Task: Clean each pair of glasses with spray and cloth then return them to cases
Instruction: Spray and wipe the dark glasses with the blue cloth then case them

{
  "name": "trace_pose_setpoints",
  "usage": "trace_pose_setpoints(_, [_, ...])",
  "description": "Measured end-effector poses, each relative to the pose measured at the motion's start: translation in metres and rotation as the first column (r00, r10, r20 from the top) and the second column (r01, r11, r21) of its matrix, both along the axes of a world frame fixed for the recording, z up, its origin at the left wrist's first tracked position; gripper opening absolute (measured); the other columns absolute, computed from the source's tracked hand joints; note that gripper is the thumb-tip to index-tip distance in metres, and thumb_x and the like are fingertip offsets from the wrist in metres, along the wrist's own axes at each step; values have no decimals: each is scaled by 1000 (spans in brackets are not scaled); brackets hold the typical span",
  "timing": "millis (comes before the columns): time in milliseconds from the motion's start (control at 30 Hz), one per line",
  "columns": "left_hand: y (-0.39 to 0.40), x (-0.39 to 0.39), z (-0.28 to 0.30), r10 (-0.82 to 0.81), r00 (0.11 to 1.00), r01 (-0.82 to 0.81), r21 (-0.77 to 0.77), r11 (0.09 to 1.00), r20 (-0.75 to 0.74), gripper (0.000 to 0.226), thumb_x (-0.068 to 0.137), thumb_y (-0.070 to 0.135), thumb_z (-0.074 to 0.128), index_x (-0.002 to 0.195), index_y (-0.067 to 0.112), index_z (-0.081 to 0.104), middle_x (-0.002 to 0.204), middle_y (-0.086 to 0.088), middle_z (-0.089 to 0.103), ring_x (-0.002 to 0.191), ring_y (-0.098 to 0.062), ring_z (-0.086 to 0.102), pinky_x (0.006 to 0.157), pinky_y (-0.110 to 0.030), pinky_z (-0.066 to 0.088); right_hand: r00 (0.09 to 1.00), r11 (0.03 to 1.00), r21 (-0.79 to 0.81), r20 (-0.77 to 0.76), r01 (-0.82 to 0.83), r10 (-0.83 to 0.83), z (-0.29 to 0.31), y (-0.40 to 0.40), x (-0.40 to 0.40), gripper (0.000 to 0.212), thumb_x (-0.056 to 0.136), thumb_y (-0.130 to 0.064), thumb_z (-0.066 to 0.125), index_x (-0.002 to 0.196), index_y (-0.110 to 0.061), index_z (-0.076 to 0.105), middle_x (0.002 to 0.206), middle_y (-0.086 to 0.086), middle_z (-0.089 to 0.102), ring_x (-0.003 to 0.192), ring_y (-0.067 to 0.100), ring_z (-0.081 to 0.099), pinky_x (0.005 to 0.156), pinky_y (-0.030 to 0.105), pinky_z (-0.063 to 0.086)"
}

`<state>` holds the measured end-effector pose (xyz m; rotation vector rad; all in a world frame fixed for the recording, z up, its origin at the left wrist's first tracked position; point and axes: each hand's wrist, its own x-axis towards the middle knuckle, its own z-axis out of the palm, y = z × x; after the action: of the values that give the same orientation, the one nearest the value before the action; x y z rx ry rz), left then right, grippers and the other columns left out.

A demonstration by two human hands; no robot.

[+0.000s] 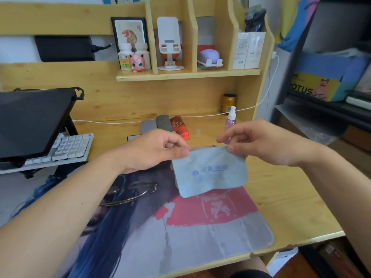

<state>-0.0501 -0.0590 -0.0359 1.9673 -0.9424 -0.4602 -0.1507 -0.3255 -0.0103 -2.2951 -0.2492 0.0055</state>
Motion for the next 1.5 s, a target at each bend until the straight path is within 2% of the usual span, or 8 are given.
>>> trace_pose_setpoints(233, [5,11,5,64,992,-76,112,991,109,9,94,27,71,89,20,74,96,-1,74,86,-8,60,89,-29,45,996,982,-180,-77,-50,36,-5,3,12,16,97,-19,64,93,-28,76,84,-7,75,77,9,67,72,25,53])
trace_pose_setpoints(433, [-5,-8,4,228,883,-228,-48,972,410,14,97,21,62,84,24,65,84,13,67,76,-2,59,73,-15,42,943,974,-126,298,191,-146,-18,5,14,11,96,-25,66,89,-27,74,91,-13,72,87,3,65,78,26,49])
trace_pose_setpoints(567, [16,-46,-32,-22,783,-140,210,968,622,12,96,28,63,84,31,64,84,18,63,92,-2,54,93,-21,37,934,925,-379,317,-31,162,-57,8,-23,5,92,-26,71,91,-25,75,92,-17,69,94,5,61,85,20,46])
trace_pose_setpoints(867, [5,-61,-51,168,895,-280,228,933,413,16,99,28,58,83,28,63,67,17,64,75,5,54,75,-17,32,1000,989,-145,-8,2,-3,-83,12,-26,16,100,-22,58,96,-33,70,88,-8,70,81,8,63,70,25,49])
trace_pose_setpoints(1000, [-11,-38,-56,190,840,-379,299,876,508,11,98,28,57,87,31,57,76,14,64,89,-4,52,94,-35,34,985,951,-256,45,174,-167,-88,20,-4,15,96,-19,60,91,-30,69,83,-12,67,79,2,60,66,13,43])
trace_pose_setpoints(1167, [-12,-41,-62,68,733,-355,295,887,677,7,97,31,56,104,34,57,109,15,50,110,-12,41,96,-35,33,984,868,-464,85,178,-156,-88,28,-4,14,91,-23,63,99,-34,62,99,-13,52,91,10,55,78,18,42])
trace_pose_setpoints(1333, [-11,-43,-61,-233,628,-164,418,893,743,33,96,59,47,102,29,59,97,13,55,95,-10,51,96,-33,35,978,865,-485,207,130,-31,-84,38,-6,15,91,-21,59,101,-30,67,100,-13,51,101,9,48,92,26,41])
trace_pose_setpoints(1500, [-20,-33,-53,-337,470,-184,464,866,816,25,97,28,51,73,23,48,68,7,51,66,-20,51,80,-38,43,994,857,-514,69,-36,83,-79,49,-7,41,84,-70,55,101,-34,65,93,-20,53,95,1,47,83,24,41])
